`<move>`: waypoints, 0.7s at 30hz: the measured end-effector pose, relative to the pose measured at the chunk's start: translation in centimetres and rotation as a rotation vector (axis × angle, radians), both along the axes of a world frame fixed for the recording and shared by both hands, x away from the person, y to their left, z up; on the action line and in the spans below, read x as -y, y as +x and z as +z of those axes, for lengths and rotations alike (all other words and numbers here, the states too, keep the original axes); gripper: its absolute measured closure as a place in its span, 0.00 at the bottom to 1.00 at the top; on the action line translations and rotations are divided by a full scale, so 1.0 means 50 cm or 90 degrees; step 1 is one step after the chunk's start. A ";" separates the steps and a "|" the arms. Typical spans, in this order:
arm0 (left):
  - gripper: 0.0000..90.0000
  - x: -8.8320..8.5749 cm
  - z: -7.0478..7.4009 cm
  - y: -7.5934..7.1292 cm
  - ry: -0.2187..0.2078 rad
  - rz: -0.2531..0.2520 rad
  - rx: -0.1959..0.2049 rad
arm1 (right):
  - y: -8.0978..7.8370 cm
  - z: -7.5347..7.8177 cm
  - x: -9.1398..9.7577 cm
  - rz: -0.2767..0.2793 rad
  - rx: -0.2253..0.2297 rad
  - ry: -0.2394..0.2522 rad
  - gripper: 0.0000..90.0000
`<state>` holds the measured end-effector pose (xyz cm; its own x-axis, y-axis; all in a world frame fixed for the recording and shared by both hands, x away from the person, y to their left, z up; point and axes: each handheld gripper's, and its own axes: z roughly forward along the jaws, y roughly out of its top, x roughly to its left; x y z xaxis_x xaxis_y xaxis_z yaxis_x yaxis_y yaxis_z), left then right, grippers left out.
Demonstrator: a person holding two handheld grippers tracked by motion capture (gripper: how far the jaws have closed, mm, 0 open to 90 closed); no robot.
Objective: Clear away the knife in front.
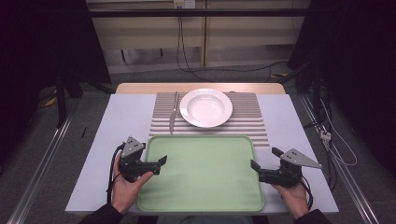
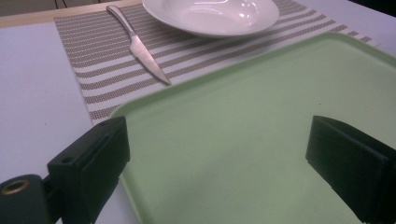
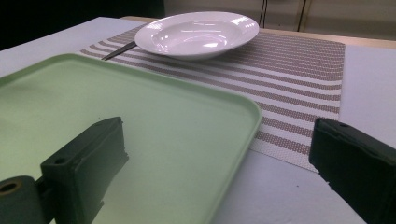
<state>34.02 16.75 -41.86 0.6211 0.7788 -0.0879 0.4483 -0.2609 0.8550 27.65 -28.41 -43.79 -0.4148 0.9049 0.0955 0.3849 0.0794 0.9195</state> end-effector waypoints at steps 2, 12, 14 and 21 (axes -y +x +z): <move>0.07 0.001 0.002 0.004 0.000 -0.001 -0.001 | 0.000 0.000 0.000 0.000 0.000 0.000 0.04; 0.07 0.026 0.014 0.038 0.010 -0.002 0.001 | 0.001 0.000 0.000 0.001 0.000 -0.002 0.04; 0.08 0.034 0.016 0.050 0.002 -0.008 -0.002 | 0.001 -0.001 0.000 0.003 -0.001 -0.002 0.04; 0.07 0.040 0.021 0.083 0.000 0.002 -0.002 | 0.000 0.000 -0.001 0.002 -0.001 -0.002 0.04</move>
